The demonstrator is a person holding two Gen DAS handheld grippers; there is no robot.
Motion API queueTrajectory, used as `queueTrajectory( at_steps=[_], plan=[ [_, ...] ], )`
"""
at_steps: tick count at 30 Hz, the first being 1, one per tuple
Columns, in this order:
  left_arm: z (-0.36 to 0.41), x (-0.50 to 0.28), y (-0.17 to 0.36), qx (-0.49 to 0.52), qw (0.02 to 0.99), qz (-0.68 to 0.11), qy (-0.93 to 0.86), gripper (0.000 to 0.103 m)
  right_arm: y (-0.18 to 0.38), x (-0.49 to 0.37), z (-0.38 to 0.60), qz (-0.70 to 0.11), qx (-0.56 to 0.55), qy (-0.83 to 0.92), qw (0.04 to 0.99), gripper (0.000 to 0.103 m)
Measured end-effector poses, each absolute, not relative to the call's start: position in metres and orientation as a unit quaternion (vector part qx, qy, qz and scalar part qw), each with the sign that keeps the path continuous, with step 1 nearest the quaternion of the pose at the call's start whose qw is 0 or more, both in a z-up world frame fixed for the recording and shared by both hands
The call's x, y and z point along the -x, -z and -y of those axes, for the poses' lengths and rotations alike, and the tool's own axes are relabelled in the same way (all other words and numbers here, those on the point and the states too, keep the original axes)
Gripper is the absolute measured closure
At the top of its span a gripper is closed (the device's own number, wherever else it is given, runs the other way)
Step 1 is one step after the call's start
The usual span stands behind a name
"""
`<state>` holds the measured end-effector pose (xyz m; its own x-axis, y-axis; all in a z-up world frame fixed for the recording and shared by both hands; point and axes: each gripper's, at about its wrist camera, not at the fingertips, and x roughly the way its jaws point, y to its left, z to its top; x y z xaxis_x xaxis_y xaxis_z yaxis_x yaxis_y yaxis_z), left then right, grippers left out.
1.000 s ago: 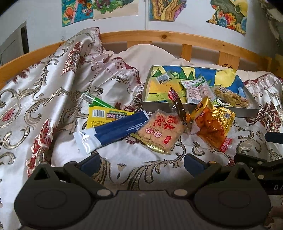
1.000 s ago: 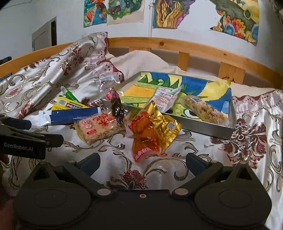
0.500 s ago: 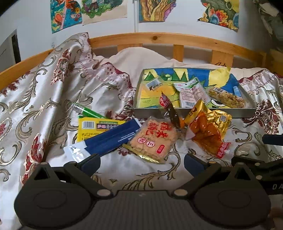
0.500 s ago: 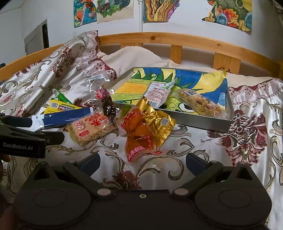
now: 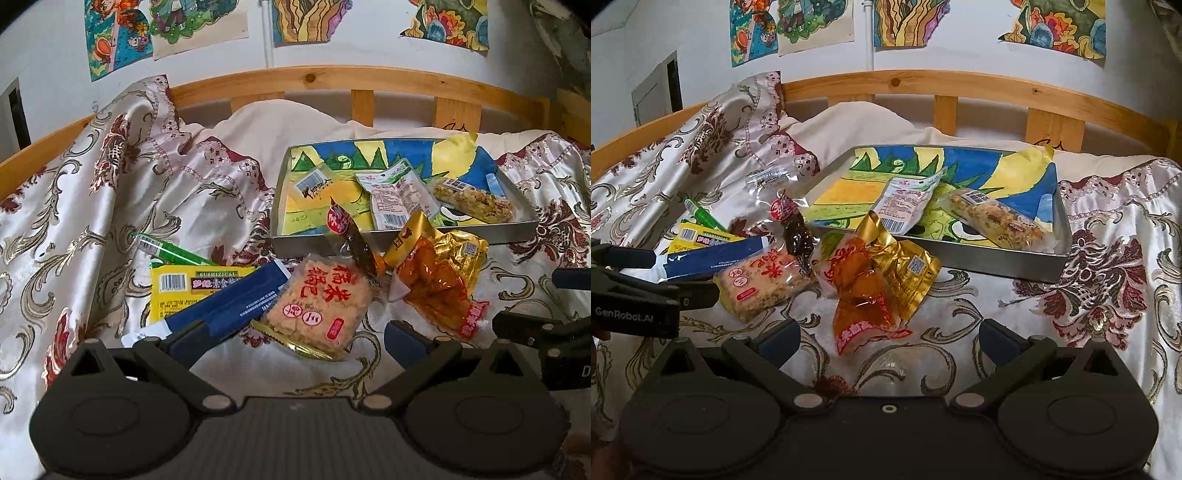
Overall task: Organize snacks
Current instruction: 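Lower left tool onto pink-lettered rice cake packet while right tool reaches orange snack bag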
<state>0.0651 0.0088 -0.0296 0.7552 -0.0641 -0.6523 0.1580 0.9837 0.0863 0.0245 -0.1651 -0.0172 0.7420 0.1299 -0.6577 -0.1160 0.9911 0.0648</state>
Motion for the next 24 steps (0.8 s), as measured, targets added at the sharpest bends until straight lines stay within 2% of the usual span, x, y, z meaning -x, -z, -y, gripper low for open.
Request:
queueTrajectory(
  at_steps=[6,13,20,24],
  plan=[
    [-0.006,-0.082,0.039,-0.087,0.925,-0.363,0.075,0.001,0.021,-0.033,0.168,-0.336,-0.001,-0.084,0.938,0.001],
    [-0.003,-0.108,0.054,-0.124,0.909,-0.385,0.102,0.001,0.037,-0.047,0.163,-0.305,0.061,-0.116,0.943,0.001],
    [0.001,-0.126,0.063,-0.155,0.897,-0.393,0.131,0.001,0.056,-0.058,0.16,-0.314,0.075,-0.145,0.935,0.001],
    [0.009,-0.131,0.065,-0.182,0.891,-0.387,0.154,0.001,0.061,-0.06,0.155,-0.292,0.103,-0.153,0.938,0.009]
  ],
)
